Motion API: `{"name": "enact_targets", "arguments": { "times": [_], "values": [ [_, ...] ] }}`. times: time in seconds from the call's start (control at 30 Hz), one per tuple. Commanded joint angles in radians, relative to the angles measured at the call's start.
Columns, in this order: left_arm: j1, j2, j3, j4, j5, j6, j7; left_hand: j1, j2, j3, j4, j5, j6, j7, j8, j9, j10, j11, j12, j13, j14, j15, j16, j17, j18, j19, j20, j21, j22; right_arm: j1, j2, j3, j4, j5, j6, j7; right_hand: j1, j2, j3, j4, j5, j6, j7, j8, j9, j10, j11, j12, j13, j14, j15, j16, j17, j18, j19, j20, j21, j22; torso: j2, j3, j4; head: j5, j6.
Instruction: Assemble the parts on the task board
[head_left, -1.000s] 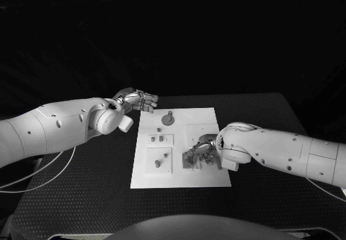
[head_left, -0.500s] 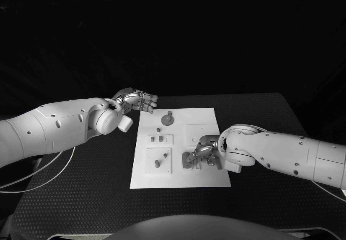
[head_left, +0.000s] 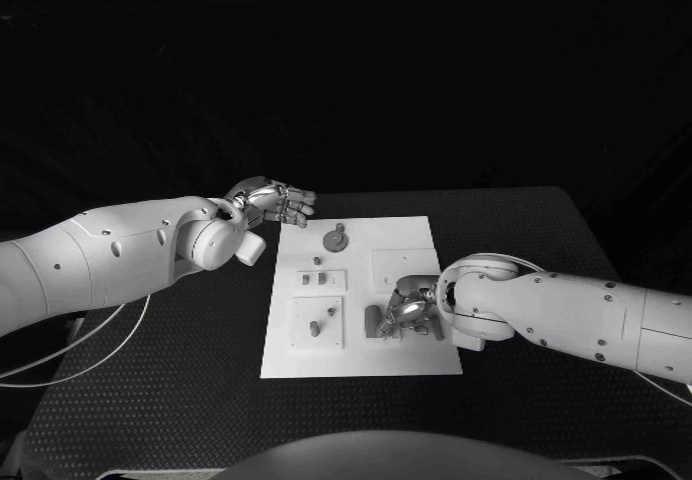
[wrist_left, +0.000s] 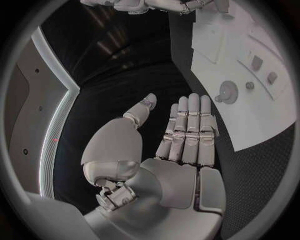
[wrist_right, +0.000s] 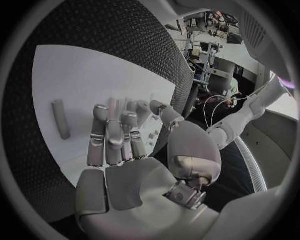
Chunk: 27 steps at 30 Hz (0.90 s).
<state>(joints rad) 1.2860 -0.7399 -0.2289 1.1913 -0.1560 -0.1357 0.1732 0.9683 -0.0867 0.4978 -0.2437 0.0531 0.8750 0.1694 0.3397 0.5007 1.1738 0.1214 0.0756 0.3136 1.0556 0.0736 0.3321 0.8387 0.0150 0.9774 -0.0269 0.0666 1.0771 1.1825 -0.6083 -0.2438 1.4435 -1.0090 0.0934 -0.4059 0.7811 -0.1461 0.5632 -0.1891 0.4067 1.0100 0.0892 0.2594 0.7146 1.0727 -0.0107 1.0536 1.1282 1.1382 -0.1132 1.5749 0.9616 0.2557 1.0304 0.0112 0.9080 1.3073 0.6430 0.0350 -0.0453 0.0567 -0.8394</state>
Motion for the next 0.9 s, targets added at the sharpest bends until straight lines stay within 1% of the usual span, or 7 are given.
{"name": "enact_targets", "arguments": {
  "times": [0.03, 0.1, 0.3, 0.43, 0.53, 0.7, 0.9],
  "values": [
    [0.001, 0.0, 0.001, 0.002, 0.005, 0.012, 0.007, -0.007, -0.003, 0.0, 0.005, -0.002, -0.01, 0.001, -0.003, 0.001, -0.008, -0.002, 0.0, -0.002, -0.005, -0.001, -0.004, 0.001, 0.011, -0.008, 0.0, 0.002, -0.001, -0.003, 0.005, 0.0, -0.003, -0.049, 0.002, 0.007, 0.018, 0.007, 0.0, -0.01, 0.0, 0.016, 0.005, 0.006, 0.003, 0.006, -0.004, 0.008, -0.002, 0.01, -0.001, -0.006, 0.004, 0.006, 0.006, 0.001, 0.002, 0.018, 0.0, 0.0, 0.0003, -0.001, 0.0],
    [0.001, 0.001, 0.001, 0.002, 0.005, 0.012, 0.007, -0.007, -0.003, 0.0, 0.005, -0.002, -0.01, 0.001, -0.003, 0.001, -0.008, -0.002, 0.0, -0.002, -0.005, -0.001, -0.005, 0.001, 0.011, -0.008, 0.0, 0.002, -0.001, -0.004, 0.007, 0.0, -0.008, -0.051, -0.001, 0.004, 0.022, 0.03, -0.004, -0.009, 0.0, 0.02, 0.003, 0.008, 0.005, 0.009, -0.006, 0.01, -0.003, 0.017, -0.002, -0.006, 0.009, 0.006, 0.009, 0.002, 0.002, 0.018, 0.0, -0.0003, 0.0003, -0.002, 0.0],
    [0.001, 0.001, 0.001, 0.002, 0.005, 0.012, 0.007, -0.007, -0.003, 0.0, 0.006, -0.002, -0.01, 0.001, -0.003, 0.001, -0.008, -0.002, 0.0, -0.002, -0.005, -0.001, -0.005, 0.001, 0.011, -0.008, 0.0, 0.002, -0.001, -0.007, 0.013, 0.0, -0.015, -0.052, -0.021, -0.013, 0.021, 0.059, -0.012, -0.007, 0.001, 0.025, 0.001, 0.01, 0.008, 0.014, -0.008, 0.012, -0.005, 0.026, -0.004, -0.006, 0.017, 0.006, 0.011, 0.002, 0.001, 0.018, 0.0, -0.0002, 0.0004, -0.003, -0.001],
    [0.001, 0.001, 0.001, 0.003, 0.005, 0.013, 0.006, -0.007, -0.003, 0.0, 0.006, -0.002, -0.01, 0.001, -0.003, 0.001, -0.008, -0.002, 0.0, -0.002, -0.005, -0.001, -0.005, 0.001, 0.011, -0.008, 0.0, 0.002, -0.001, -0.009, 0.018, 0.0, -0.027, -0.056, -0.06, -0.024, 0.006, 0.095, -0.018, 0.006, 0.002, 0.032, -0.002, 0.012, 0.01, 0.019, -0.011, 0.015, -0.007, 0.037, -0.006, -0.006, 0.027, 0.006, 0.015, 0.001, 0.001, 0.018, 0.0, -0.0004, 0.0006, -0.004, 0.0],
    [0.001, 0.001, 0.001, 0.002, 0.005, 0.013, 0.006, -0.007, -0.003, 0.0, 0.006, -0.002, -0.01, 0.001, -0.003, 0.001, -0.008, -0.002, 0.0, -0.002, -0.005, -0.001, -0.005, 0.001, 0.011, -0.008, 0.0, 0.002, -0.002, -0.009, 0.02, 0.0, -0.035, -0.06, -0.067, -0.028, -0.012, 0.127, -0.02, 0.023, 0.002, 0.039, -0.005, 0.014, 0.012, 0.026, -0.014, 0.018, -0.008, 0.048, -0.009, -0.005, 0.037, 0.006, 0.018, 0.0, 0.002, 0.019, 0.0, -0.0005, 0.0009, -0.004, 0.0],
    [0.001, 0.001, 0.001, 0.002, 0.005, 0.014, 0.006, -0.007, -0.003, 0.0, 0.006, -0.002, -0.01, 0.001, -0.003, 0.001, -0.008, -0.002, 0.0, -0.002, -0.005, 0.0, -0.005, 0.002, 0.011, -0.009, 0.0, 0.002, -0.002, -0.009, 0.023, 0.0, -0.04, -0.06, -0.056, -0.028, -0.025, 0.138, -0.023, 0.03, 0.003, 0.045, -0.008, 0.016, 0.013, 0.031, -0.016, 0.02, -0.009, 0.057, -0.011, -0.004, 0.045, 0.006, 0.021, -0.002, 0.003, 0.019, 0.0, -0.0005, 0.0009, -0.004, 0.0],
    [0.001, 0.001, 0.001, 0.002, 0.005, 0.014, 0.006, -0.007, -0.003, 0.0, 0.007, -0.002, -0.01, 0.001, -0.003, 0.001, -0.008, -0.002, 0.001, -0.002, -0.006, 0.0, -0.005, 0.002, 0.011, -0.009, 0.0, 0.002, -0.002, -0.01, 0.023, 0.0, -0.042, -0.06, -0.022, -0.032, -0.033, 0.128, -0.025, 0.03, 0.003, 0.046, -0.009, 0.015, 0.013, 0.032, -0.017, 0.021, -0.009, 0.058, -0.012, -0.005, 0.045, 0.006, 0.021, -0.003, 0.003, 0.02, 0.0, -0.0007, 0.0008, -0.005, 0.0]
  ]
}}
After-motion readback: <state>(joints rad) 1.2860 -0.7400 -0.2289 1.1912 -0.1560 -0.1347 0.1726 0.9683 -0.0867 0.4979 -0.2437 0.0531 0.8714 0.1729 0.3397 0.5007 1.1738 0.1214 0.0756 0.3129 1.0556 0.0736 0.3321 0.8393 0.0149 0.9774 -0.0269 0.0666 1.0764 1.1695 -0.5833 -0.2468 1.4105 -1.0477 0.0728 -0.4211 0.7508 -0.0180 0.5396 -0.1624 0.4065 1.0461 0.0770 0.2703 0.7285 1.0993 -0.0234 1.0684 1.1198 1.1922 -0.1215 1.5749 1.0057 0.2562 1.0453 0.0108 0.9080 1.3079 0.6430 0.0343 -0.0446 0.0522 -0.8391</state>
